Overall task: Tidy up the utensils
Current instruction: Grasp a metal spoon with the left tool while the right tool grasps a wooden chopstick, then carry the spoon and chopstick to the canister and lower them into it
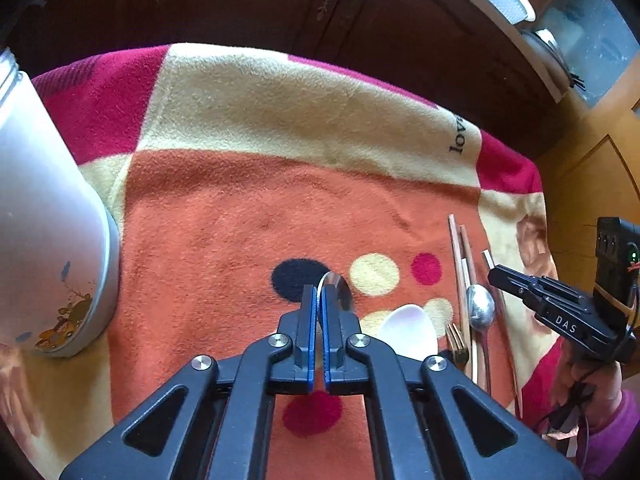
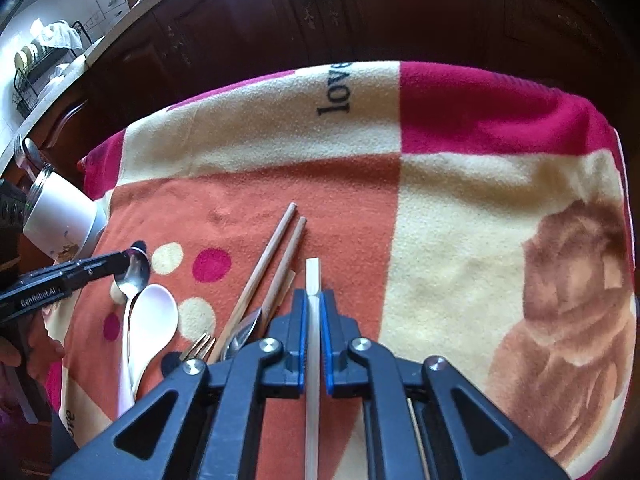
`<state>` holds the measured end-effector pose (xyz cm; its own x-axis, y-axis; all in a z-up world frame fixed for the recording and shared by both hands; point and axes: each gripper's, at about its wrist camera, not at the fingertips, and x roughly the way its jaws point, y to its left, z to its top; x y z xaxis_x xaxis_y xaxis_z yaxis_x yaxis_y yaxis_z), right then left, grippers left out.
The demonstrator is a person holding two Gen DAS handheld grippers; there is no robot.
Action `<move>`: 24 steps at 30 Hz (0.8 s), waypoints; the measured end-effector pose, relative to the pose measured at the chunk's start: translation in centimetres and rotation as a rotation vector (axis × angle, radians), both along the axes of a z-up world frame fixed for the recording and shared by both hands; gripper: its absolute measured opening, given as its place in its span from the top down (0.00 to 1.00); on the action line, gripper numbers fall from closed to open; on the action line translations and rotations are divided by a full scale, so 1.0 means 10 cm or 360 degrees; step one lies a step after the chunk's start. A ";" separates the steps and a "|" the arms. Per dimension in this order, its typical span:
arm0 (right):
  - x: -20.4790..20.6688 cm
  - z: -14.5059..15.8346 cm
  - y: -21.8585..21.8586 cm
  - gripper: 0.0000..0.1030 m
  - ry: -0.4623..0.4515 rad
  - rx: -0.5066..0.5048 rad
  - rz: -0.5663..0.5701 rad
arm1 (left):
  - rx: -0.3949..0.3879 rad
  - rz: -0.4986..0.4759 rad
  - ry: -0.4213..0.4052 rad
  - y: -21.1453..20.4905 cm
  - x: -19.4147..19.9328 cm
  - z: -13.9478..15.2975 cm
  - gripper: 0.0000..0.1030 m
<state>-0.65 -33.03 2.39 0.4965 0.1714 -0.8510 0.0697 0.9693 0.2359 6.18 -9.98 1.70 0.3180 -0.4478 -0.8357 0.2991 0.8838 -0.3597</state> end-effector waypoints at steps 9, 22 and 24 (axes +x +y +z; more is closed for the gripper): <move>-0.08 0.19 -0.05 0.94 -0.0049 0.0080 0.0002 | -0.0023 0.0002 -0.0033 0.14 -0.11 0.18 0.61; -0.17 0.79 0.30 0.94 -0.0259 0.0233 0.0116 | 0.0010 -0.0011 -0.0339 0.38 -0.36 0.93 0.61; -0.13 0.75 0.40 0.94 -0.0218 0.0222 0.0133 | 0.0044 -0.0016 -0.0355 0.38 -0.38 0.93 0.61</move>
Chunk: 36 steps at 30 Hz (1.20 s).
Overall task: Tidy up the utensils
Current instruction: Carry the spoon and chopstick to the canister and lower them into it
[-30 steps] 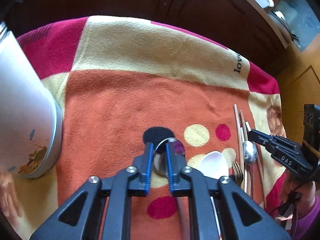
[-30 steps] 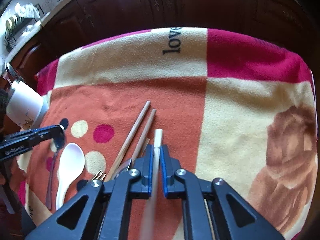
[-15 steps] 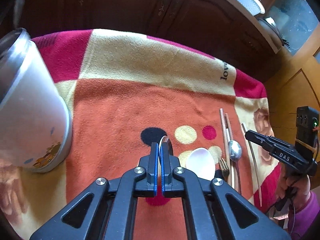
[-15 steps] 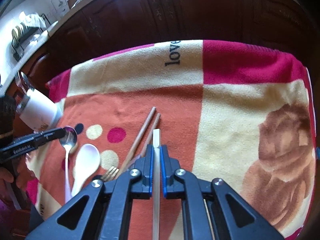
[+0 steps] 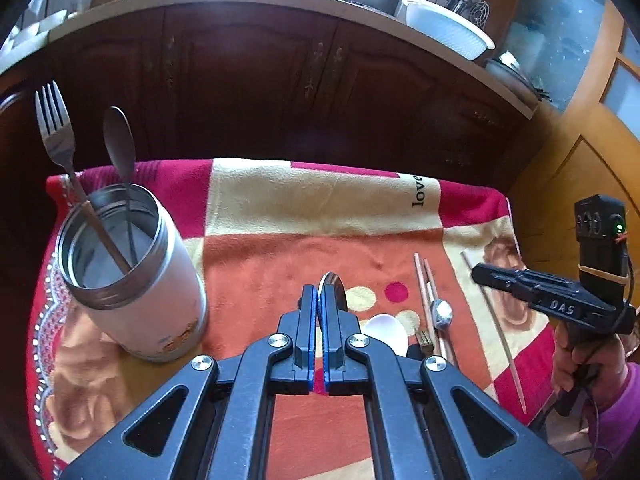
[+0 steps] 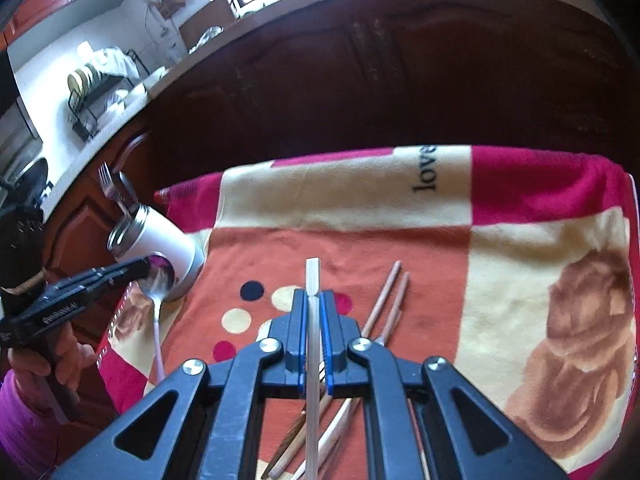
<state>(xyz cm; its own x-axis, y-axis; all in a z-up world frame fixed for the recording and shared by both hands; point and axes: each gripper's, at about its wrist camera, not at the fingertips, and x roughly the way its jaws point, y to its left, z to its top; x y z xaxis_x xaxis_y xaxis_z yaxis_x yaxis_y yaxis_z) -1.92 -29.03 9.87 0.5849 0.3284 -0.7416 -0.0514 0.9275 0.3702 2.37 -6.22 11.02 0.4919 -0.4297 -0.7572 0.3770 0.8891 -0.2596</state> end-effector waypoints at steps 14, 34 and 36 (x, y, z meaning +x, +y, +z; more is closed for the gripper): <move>0.00 -0.71 0.68 0.94 0.0347 0.0017 0.0153 | 0.0213 -0.0035 0.0247 0.10 -0.15 -0.69 0.61; 0.34 -0.81 0.93 0.90 0.0436 -0.0266 0.0326 | 0.0141 0.0035 0.0407 0.14 0.04 -0.97 0.40; 0.38 -0.81 0.94 0.90 0.0438 -0.0277 0.0326 | 0.0140 0.0009 0.0412 0.10 0.04 -0.98 0.40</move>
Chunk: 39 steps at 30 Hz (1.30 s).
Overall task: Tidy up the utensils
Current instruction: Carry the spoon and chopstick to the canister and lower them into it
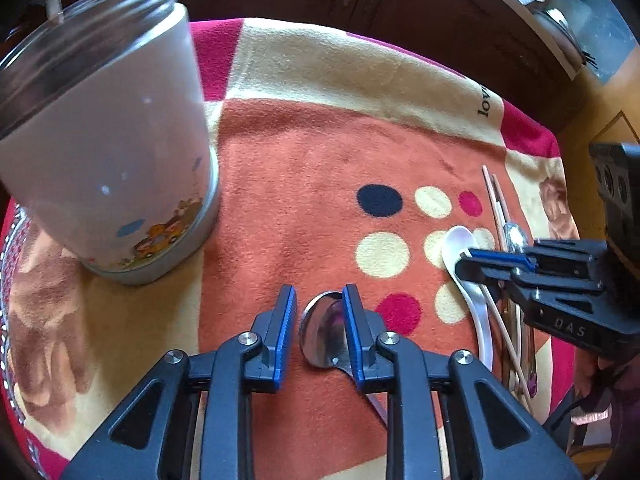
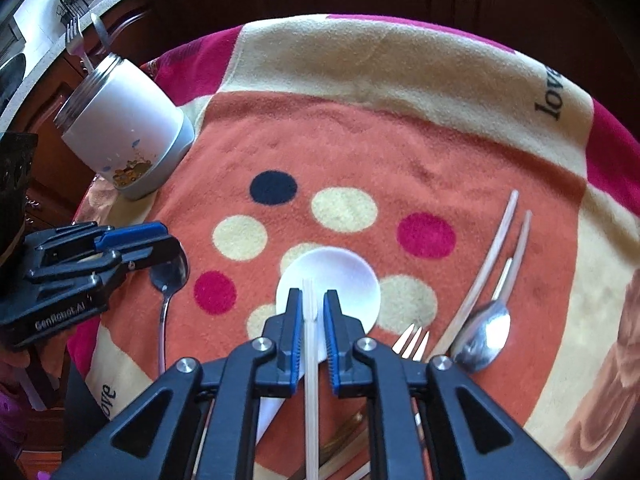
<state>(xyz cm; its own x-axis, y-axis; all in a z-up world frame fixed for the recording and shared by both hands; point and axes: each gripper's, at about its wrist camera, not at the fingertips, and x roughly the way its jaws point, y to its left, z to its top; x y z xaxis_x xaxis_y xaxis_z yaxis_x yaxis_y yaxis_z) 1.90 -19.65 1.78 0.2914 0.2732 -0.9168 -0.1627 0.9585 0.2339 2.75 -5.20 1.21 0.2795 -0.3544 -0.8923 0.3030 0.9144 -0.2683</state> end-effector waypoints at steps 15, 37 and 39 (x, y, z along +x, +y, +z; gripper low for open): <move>-0.27 0.65 -0.22 0.93 -0.0257 0.0169 -0.0011 | -0.0077 -0.0009 -0.0176 0.07 -0.14 0.46 0.58; 0.80 2.38 0.92 0.93 -0.1247 0.0646 -0.0134 | 0.0417 0.0460 -0.1019 1.14 0.46 2.21 0.58; 0.90 2.35 1.05 0.93 -0.1269 0.0639 -0.0123 | 0.0434 0.0507 -0.1070 1.18 0.54 2.20 0.58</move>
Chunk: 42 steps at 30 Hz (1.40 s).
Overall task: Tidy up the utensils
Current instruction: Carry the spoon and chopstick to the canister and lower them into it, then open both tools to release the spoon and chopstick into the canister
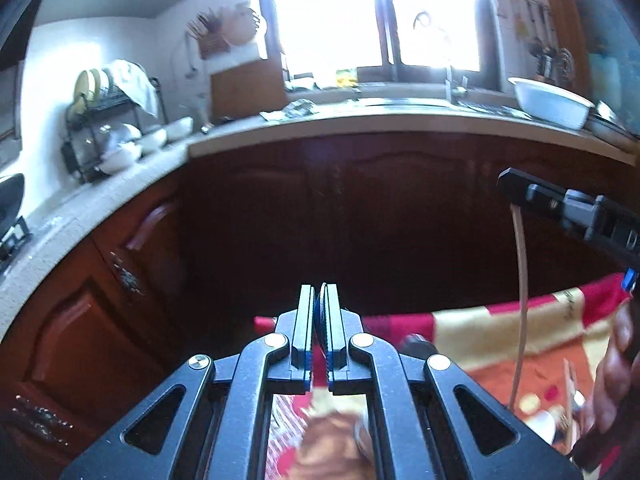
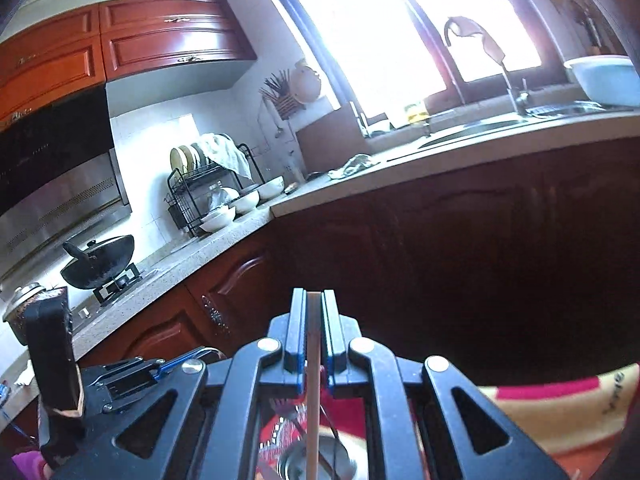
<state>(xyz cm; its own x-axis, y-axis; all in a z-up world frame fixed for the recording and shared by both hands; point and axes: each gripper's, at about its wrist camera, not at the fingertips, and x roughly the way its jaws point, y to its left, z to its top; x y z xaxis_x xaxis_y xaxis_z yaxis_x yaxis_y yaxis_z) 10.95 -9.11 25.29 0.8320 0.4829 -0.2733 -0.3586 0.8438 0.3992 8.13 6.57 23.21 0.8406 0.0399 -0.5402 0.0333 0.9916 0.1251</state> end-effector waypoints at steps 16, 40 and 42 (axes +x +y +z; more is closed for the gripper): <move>0.36 -0.35 0.22 0.93 -0.0138 -0.0020 -0.0126 | 0.0065 0.0024 -0.0067 -0.11 0.08 -0.47 0.58; 0.02 -1.01 0.14 0.91 0.0375 -0.0199 0.0118 | -0.0103 0.0050 0.0160 -0.11 -0.11 -0.95 0.56; -0.01 -1.04 0.14 0.89 0.0381 -0.0220 0.0123 | -0.0135 0.0044 0.0166 -0.10 -0.13 -0.94 0.47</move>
<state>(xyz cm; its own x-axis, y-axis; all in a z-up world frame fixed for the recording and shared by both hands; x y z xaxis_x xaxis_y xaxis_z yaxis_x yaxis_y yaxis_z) 10.85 -7.71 14.90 0.6980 0.4869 -0.5252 -0.3335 0.8700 0.3633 6.82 5.55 13.77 0.7787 0.0128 -0.6272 0.0143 0.9992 0.0381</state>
